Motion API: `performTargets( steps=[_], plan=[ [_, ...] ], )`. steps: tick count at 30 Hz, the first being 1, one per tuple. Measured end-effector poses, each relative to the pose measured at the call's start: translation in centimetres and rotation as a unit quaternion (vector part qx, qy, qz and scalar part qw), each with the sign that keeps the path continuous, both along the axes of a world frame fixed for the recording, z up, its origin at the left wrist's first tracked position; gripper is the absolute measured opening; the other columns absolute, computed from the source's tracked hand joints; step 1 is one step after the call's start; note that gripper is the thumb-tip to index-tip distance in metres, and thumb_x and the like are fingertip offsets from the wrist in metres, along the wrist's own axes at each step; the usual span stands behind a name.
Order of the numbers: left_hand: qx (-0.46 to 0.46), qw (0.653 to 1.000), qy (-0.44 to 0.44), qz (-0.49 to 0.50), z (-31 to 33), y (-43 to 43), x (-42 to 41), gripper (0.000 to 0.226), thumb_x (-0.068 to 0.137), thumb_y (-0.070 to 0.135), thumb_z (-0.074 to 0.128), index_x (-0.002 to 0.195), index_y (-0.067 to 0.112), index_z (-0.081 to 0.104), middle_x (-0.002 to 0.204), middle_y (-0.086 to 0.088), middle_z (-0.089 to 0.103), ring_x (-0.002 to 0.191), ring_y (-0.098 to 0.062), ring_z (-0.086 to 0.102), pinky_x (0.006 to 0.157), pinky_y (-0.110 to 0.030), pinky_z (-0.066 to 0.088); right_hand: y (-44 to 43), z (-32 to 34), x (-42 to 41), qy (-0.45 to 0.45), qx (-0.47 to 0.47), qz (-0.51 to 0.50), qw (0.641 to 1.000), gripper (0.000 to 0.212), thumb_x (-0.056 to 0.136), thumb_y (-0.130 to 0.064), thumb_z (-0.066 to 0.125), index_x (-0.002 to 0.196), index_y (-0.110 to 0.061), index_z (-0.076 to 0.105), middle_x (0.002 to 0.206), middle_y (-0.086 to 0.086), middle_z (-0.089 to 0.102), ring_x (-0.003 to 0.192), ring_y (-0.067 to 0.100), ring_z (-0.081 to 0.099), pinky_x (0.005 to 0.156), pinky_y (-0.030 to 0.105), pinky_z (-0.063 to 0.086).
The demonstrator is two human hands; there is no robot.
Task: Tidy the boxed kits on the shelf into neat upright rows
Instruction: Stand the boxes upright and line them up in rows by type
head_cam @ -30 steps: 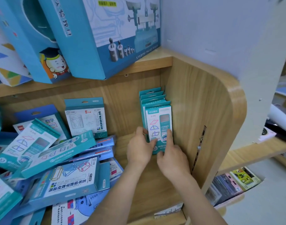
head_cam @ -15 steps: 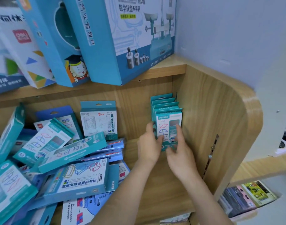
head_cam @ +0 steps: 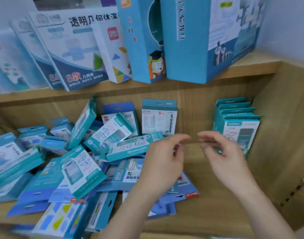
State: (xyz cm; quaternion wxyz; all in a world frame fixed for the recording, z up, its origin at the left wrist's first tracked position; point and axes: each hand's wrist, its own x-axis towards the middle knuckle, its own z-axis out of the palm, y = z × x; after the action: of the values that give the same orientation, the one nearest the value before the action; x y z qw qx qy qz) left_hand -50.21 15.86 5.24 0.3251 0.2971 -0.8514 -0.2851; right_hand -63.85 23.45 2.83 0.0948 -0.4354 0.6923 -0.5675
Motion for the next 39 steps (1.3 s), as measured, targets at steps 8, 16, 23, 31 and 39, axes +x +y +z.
performTargets(
  steps=[8,16,23,31,39],
  plan=[
    [-0.05,0.978,-0.107,0.173,-0.2,-8.1,15.7,0.024,0.088,0.013,0.059,0.102,0.029,0.07,0.099,0.016,0.068,0.073,-0.004,0.061,0.073,-0.017,0.044,-7.0,1.9,8.7,-0.005,0.027,0.168,0.985,0.029,0.089,-0.01,0.062,0.089,-0.039,0.062,0.088,-0.012,0.066,0.083,0.0,0.059,0.068,0.014,0.049],
    [-0.058,0.962,-0.166,0.21,-0.4,-17.9,23.3,0.033,0.086,0.02,0.066,0.115,0.024,0.051,0.124,0.0,0.054,0.119,-0.02,0.048,0.084,-0.031,0.04,-16.8,3.9,17.6,-0.161,0.074,0.169,0.97,0.057,0.085,-0.032,0.067,0.135,-0.027,0.041,0.116,0.002,0.058,0.104,0.012,0.059,0.089,0.028,0.048],
    [-0.078,0.986,-0.095,0.115,-2.4,-19.8,24.6,0.041,0.085,0.015,0.065,0.124,0.022,0.051,0.128,0.006,0.05,0.118,-0.015,0.047,0.09,-0.019,0.033,-25.8,3.2,22.9,-0.289,0.006,0.05,0.956,0.029,0.082,-0.031,0.07,0.104,-0.016,0.058,0.1,0.001,0.068,0.093,0.022,0.068,0.083,0.047,0.055],
    [-0.016,0.98,0.126,0.153,0.4,-20.9,27.0,0.042,0.085,0.046,0.061,0.121,0.027,0.051,0.12,0.012,0.054,0.113,-0.002,0.049,0.091,-0.025,0.041,-22.0,5.1,21.0,-0.351,-0.092,0.063,0.93,0.007,0.094,-0.021,0.057,0.098,-0.016,0.059,0.09,0.007,0.07,0.063,0.016,0.067,0.049,0.024,0.052],
    [0.293,0.953,0.054,-0.056,2.5,-17.4,25.3,0.016,0.087,0.015,0.061,0.103,0.014,0.065,0.09,0.003,0.075,0.078,-0.013,0.071,0.059,-0.022,0.054,-16.1,4.7,20.0,-0.278,-0.011,0.19,0.942,0.016,0.088,-0.025,0.061,0.103,-0.019,0.059,0.085,0.001,0.074,0.073,0.015,0.068,0.059,0.026,0.055]
  ],
)
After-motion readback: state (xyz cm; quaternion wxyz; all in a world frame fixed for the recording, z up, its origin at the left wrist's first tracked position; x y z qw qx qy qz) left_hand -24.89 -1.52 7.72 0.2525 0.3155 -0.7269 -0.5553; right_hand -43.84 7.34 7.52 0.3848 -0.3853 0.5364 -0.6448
